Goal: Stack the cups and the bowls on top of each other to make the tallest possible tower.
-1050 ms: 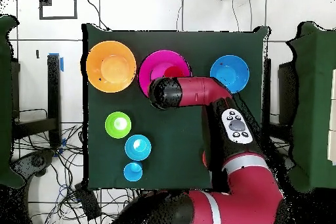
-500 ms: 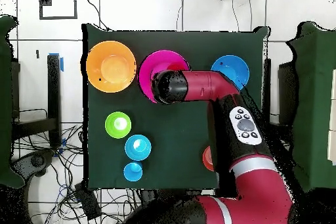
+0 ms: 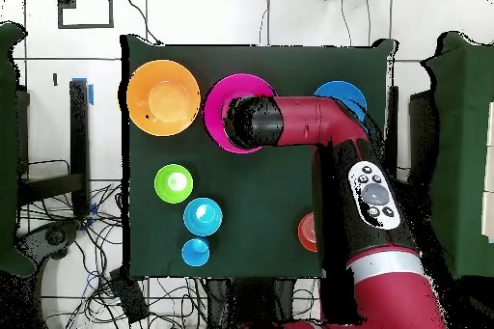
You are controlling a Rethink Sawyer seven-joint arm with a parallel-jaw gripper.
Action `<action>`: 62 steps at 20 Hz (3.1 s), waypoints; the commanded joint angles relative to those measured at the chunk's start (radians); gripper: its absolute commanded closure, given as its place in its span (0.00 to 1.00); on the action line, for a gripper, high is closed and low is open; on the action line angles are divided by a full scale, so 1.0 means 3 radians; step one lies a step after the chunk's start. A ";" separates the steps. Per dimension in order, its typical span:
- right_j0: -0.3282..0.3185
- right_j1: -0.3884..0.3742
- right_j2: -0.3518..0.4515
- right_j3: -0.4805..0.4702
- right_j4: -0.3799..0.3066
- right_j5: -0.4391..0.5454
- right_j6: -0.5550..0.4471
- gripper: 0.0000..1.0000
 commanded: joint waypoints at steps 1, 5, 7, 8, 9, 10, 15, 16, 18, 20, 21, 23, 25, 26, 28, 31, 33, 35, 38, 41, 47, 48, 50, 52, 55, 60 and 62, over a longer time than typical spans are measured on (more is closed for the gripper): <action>-0.0061 -0.0085 0.0225 0.0252 0.0032 0.0367 -0.0357 0.00; -0.0081 -0.0103 0.0255 0.0309 0.0046 0.0394 -0.0367 0.00; -0.0074 -0.0126 0.0263 0.0333 0.0056 0.0422 -0.0358 0.00; -0.0075 -0.0159 0.0268 0.0369 0.0070 0.0436 -0.0349 0.00; -0.0070 -0.0181 0.0268 0.0390 0.0079 0.0449 -0.0336 0.00; -0.0069 -0.0224 0.0268 0.0443 0.0089 0.0447 -0.0319 0.00; -0.0044 -0.0369 0.0224 0.0619 0.0103 0.0425 -0.0211 0.00; -0.0039 -0.0396 0.0210 0.0676 0.0106 0.0391 -0.0175 0.00; -0.0023 -0.0458 0.0175 0.0800 0.0108 0.0320 -0.0095 0.00; 0.0005 -0.0532 0.0127 0.0924 0.0116 0.0272 -0.0002 0.00; 0.0023 -0.0569 0.0100 0.0981 0.0116 0.0253 0.0042 0.00; 0.0052 -0.0632 0.0054 0.1077 0.0113 0.0216 0.0111 0.00; 0.0072 -0.0679 0.0020 0.1165 0.0112 0.0167 0.0172 0.00; 0.0093 -0.0705 -0.0007 0.1229 0.0112 0.0125 0.0222 0.00; 0.0140 -0.0737 -0.0066 0.1332 0.0109 0.0048 0.0325 0.00; 0.0213 -0.0734 -0.0153 0.1477 0.0105 -0.0125 0.0471 0.00; 0.0263 -0.0715 -0.0211 0.1572 0.0083 -0.0280 0.0549 0.00; 0.0303 -0.0717 -0.0261 0.1683 0.0087 -0.0406 0.0611 0.00; 0.0408 -0.0780 -0.0365 0.1869 0.0115 -0.0559 0.0718 0.00; 0.0540 -0.0862 -0.0476 0.2041 0.0154 -0.0685 0.0792 0.00; 0.0807 -0.0692 -0.0742 0.2227 0.0217 -0.1124 0.0959 0.00; 0.0857 -0.0669 -0.0790 0.2264 0.0224 -0.1183 0.0988 0.00; 0.0943 -0.0687 -0.0876 0.2337 0.0243 -0.1236 0.1022 0.00; 0.1034 -0.0776 -0.0960 0.2406 0.0244 -0.1180 0.1029 0.00; 0.1118 -0.0806 -0.1029 0.2512 0.0246 -0.1260 0.1048 0.00; 0.1128 -0.0720 -0.0970 0.2589 0.0312 -0.1443 0.1078 0.00; 0.1160 -0.0706 -0.0964 0.2582 0.0364 -0.1425 0.1105 0.00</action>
